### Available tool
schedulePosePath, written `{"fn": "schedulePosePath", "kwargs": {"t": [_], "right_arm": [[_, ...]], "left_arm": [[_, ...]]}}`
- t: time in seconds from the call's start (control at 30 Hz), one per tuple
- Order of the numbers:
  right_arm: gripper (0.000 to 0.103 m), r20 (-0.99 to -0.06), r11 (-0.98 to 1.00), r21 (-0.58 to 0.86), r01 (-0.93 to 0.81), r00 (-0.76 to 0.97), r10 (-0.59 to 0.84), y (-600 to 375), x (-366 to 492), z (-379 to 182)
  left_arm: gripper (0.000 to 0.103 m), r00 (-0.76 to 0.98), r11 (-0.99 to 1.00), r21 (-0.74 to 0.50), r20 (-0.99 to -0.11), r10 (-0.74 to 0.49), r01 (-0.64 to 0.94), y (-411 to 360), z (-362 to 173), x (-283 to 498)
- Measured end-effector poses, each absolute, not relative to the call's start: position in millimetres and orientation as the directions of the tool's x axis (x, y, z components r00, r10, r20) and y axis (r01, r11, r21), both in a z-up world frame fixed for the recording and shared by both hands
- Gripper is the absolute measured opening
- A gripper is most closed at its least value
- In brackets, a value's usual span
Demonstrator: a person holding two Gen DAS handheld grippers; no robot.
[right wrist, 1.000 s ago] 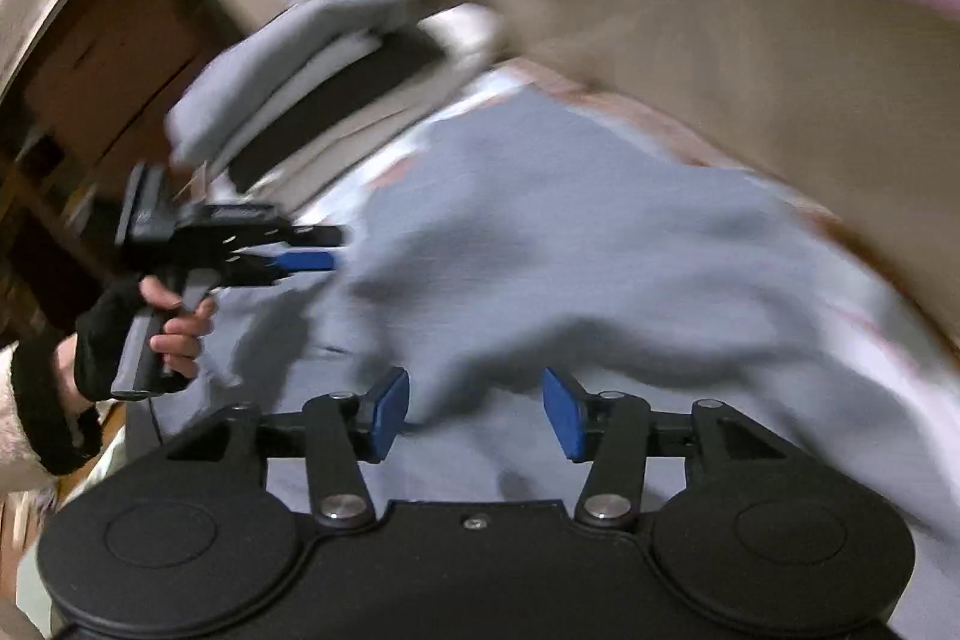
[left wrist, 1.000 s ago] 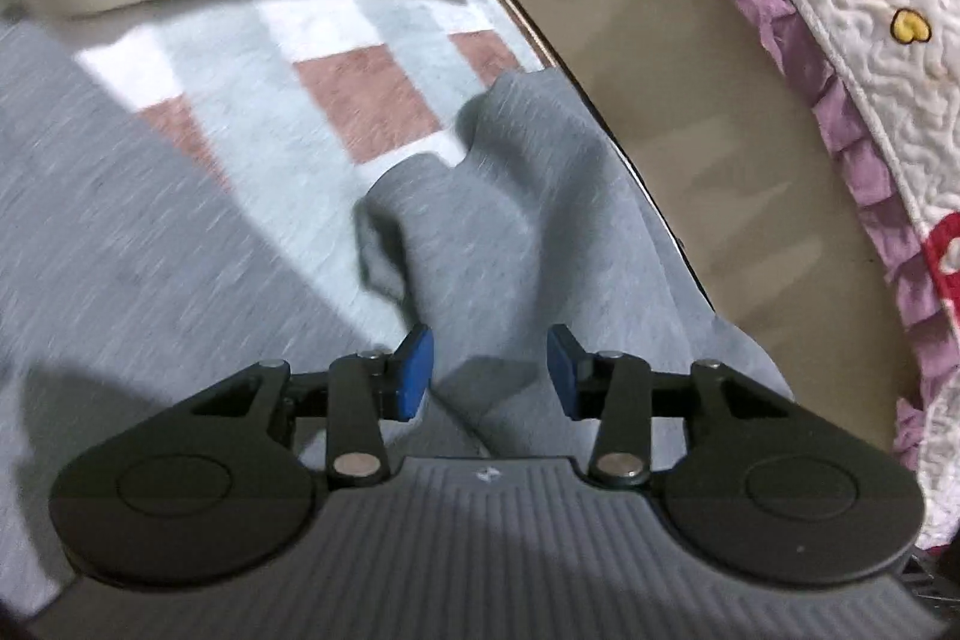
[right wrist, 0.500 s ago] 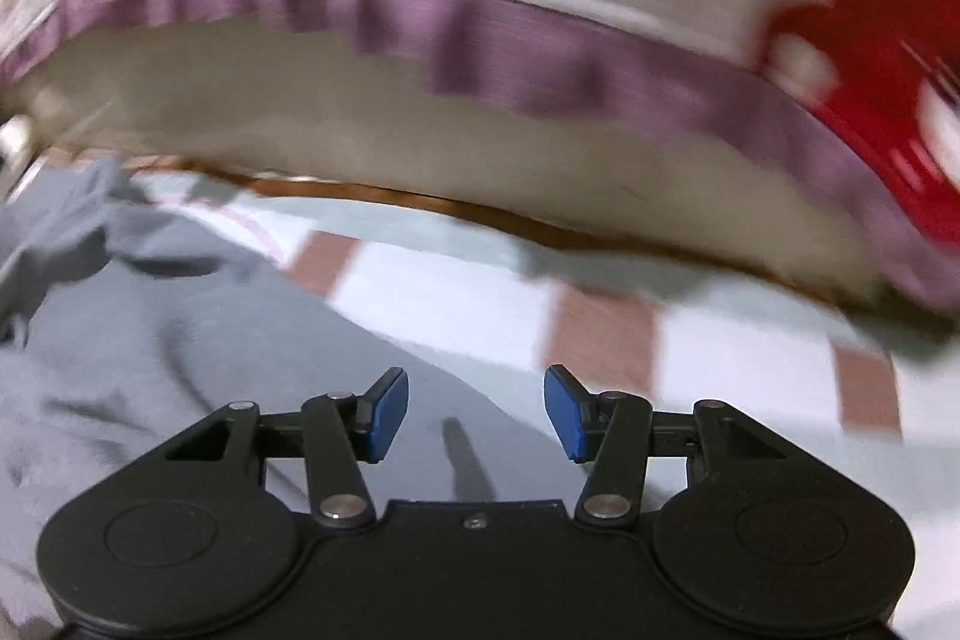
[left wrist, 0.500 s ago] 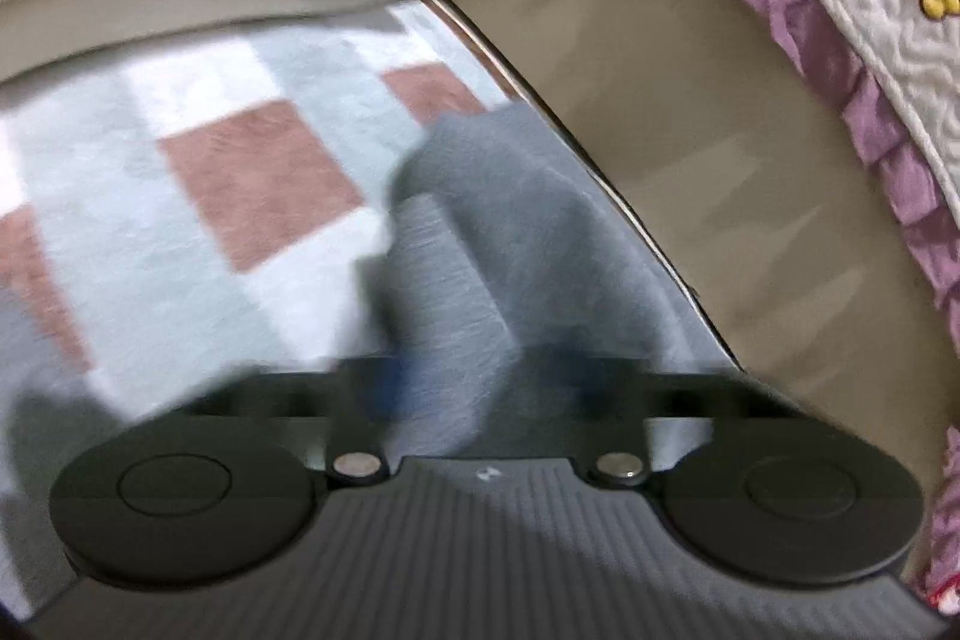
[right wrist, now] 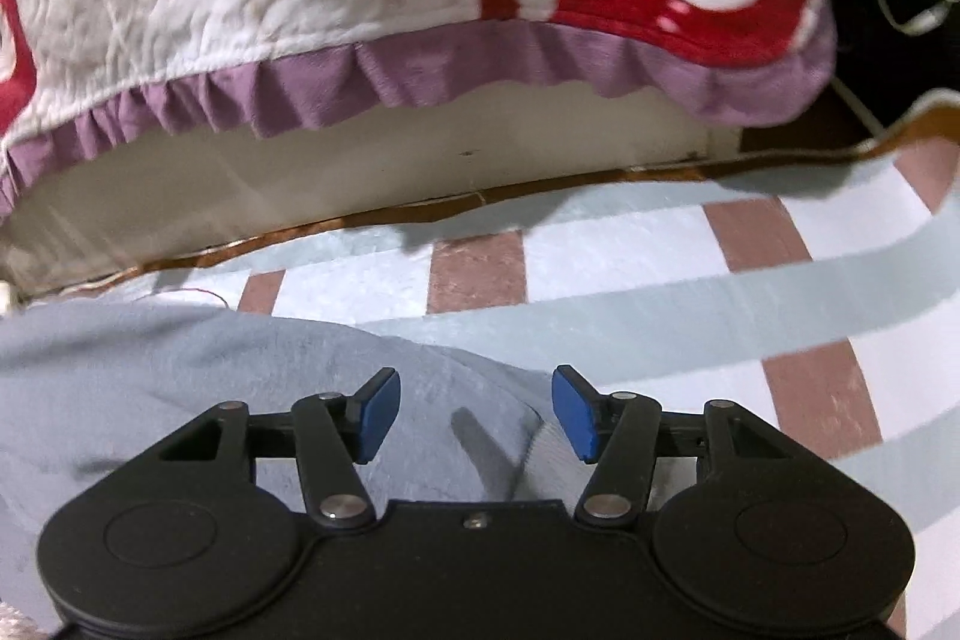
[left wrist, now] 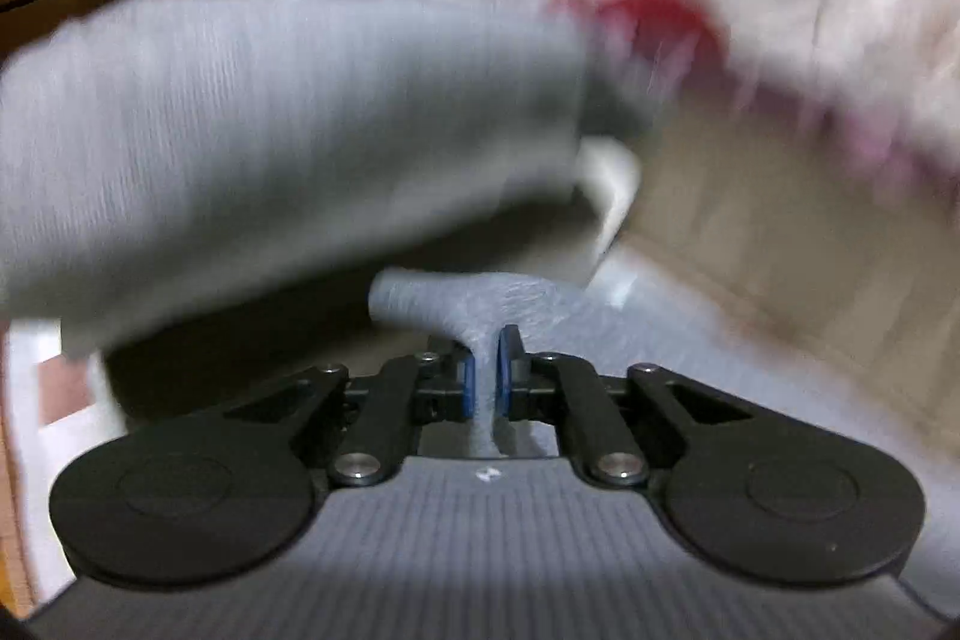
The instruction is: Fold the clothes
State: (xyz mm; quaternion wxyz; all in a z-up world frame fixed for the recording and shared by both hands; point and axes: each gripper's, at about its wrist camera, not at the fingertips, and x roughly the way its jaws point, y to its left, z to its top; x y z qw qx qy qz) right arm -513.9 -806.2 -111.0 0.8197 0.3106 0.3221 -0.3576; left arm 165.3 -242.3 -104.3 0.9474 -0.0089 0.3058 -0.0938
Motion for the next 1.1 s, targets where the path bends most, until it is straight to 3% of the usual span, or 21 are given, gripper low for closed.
{"fn": "schedulePosePath", "kwargs": {"t": [0.03,0.2,0.3,0.37,0.47,0.57,0.73,0.8,0.83,0.87,0.9,0.93,1.1], "right_arm": [[0.062,-0.75,0.541,0.294,0.788,0.542,-0.38,-807.0,-519.9,-111.8],[0.062,-0.763,0.434,0.355,0.828,0.525,-0.378,-815.9,-550.6,-123.7],[0.064,-0.758,0.37,0.412,0.833,0.539,-0.367,-820.8,-564.9,-133.2],[0.066,-0.764,0.346,0.442,0.827,0.55,-0.338,-820.1,-567.8,-141.3],[0.066,-0.769,0.31,0.486,0.817,0.568,-0.292,-819.1,-572.1,-153.3],[0.068,-0.71,0.27,0.631,0.727,0.682,-0.178,-811.9,-572.4,-169.3],[0.068,-0.683,0.241,0.649,0.722,0.692,-0.235,-822.6,-568.8,-184.4],[0.068,-0.65,0.23,0.677,0.699,0.714,-0.258,-837.3,-564.0,-194.7],[0.069,-0.637,0.221,0.684,0.695,0.717,-0.284,-841.0,-561.3,-197.8],[0.061,-0.623,0.214,0.69,0.692,0.718,-0.31,-844.4,-558.4,-200.5],[0.043,-0.614,0.228,0.677,0.7,0.708,-0.349,-842.7,-553.9,-196.1],[0.019,-0.619,0.292,0.621,0.727,0.684,-0.386,-836.2,-544.7,-184.3],[0.013,-0.555,0.486,0.358,0.797,0.601,-0.575,-812.0,-518.0,-113.6]], "left_arm": [[0.007,0.774,0.983,-0.053,-0.61,-0.172,0.176,-243.0,-114.9,164.5],[0.013,0.715,0.953,-0.174,-0.63,-0.302,0.25,-242.9,-129.5,148.8],[0.031,0.706,0.944,-0.097,-0.641,-0.301,0.315,-259.9,-127.3,144.2],[0.051,0.694,0.933,-0.075,-0.648,-0.314,0.352,-267.5,-126.7,141.2],[0.054,0.666,0.92,-0.132,-0.653,-0.361,0.37,-267.7,-128.3,135.2],[0.055,0.627,0.907,-0.225,-0.662,-0.41,0.356,-264.5,-135.1,128.7],[0.056,0.583,0.898,-0.232,-0.694,-0.422,0.373,-276.3,-146.8,133.0],[0.046,0.581,0.886,-0.194,-0.693,-0.427,0.421,-283.2,-147.7,128.0],[0.015,0.584,0.879,-0.168,-0.689,-0.429,0.447,-287.5,-146.9,125.5],[0.0,0.587,0.87,-0.142,-0.686,-0.43,0.472,-291.8,-146.1,122.9],[0.0,0.59,0.866,-0.123,-0.685,-0.427,0.484,-295.8,-144.9,121.0],[0.0,0.606,0.867,-0.112,-0.672,-0.426,0.485,-297.9,-141.1,120.1],[0.0,0.697,0.874,-0.092,-0.566,-0.441,0.478,-300.3,-112.8,116.3]]}}
